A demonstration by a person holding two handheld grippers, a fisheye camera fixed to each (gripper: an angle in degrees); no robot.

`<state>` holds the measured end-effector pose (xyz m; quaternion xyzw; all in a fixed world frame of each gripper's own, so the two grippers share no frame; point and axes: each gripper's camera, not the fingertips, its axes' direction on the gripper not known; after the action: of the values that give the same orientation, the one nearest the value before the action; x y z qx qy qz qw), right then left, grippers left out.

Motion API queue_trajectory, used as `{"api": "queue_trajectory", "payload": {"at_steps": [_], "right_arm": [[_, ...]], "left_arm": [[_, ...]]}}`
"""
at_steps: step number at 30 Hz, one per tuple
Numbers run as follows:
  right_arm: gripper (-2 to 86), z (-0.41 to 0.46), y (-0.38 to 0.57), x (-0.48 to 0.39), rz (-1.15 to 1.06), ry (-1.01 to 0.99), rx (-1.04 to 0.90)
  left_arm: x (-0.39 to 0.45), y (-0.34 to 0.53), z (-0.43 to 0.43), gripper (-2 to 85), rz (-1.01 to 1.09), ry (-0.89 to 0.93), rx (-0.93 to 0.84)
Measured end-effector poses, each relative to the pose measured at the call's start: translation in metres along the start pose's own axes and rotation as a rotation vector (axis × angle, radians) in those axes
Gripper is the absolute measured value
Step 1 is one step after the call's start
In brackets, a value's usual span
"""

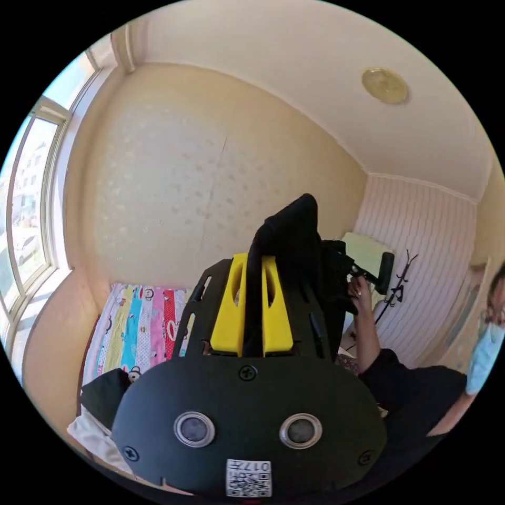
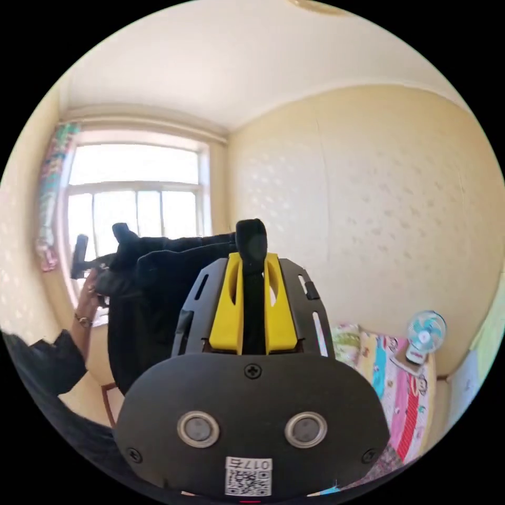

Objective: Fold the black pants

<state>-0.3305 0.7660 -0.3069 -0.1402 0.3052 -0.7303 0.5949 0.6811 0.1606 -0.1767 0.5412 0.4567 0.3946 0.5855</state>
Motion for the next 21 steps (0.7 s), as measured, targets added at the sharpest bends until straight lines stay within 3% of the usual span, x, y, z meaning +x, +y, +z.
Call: {"api": "queue_trajectory", "payload": {"at_steps": [2, 3, 4, 6, 8, 11, 16, 21], "right_arm": [[7.7, 0.086, 0.000, 0.037, 0.103, 0.133, -0.101], [7.3, 0.134, 0.016, 0.059, 0.143, 0.191, -0.254], [7.5, 0.163, 0.040, 0.074, 0.186, 0.225, -0.375], [7.6, 0.176, 0.090, 0.080, 0.185, 0.231, -0.399], [7.5, 0.181, 0.154, 0.081, 0.163, 0.226, -0.436], [7.2, 0.186, 0.292, 0.093, 0.262, 0.195, -0.629], [6.4, 0.146, 0.521, 0.091, 0.628, 0.156, -0.983], [6.1, 0.079, 0.596, 0.065, 0.837, 0.217, -1.079]], "left_arm": [[-0.051, -0.031, 0.079, 9.5, -0.110, -0.162, -0.139], [-0.089, -0.032, 0.122, 8.8, -0.228, -0.240, -0.295], [-0.106, -0.028, 0.137, 8.5, -0.287, -0.261, -0.359], [-0.151, 0.007, 0.164, 8.2, -0.346, -0.198, -0.427], [-0.176, 0.044, 0.177, 8.0, -0.315, -0.187, -0.478], [-0.217, 0.123, 0.204, 8.2, -0.304, -0.217, -0.706], [-0.267, 0.238, 0.221, 8.6, -0.334, -0.184, -1.036], [-0.302, 0.282, 0.242, 10.2, -0.315, -0.129, -1.260]]}}
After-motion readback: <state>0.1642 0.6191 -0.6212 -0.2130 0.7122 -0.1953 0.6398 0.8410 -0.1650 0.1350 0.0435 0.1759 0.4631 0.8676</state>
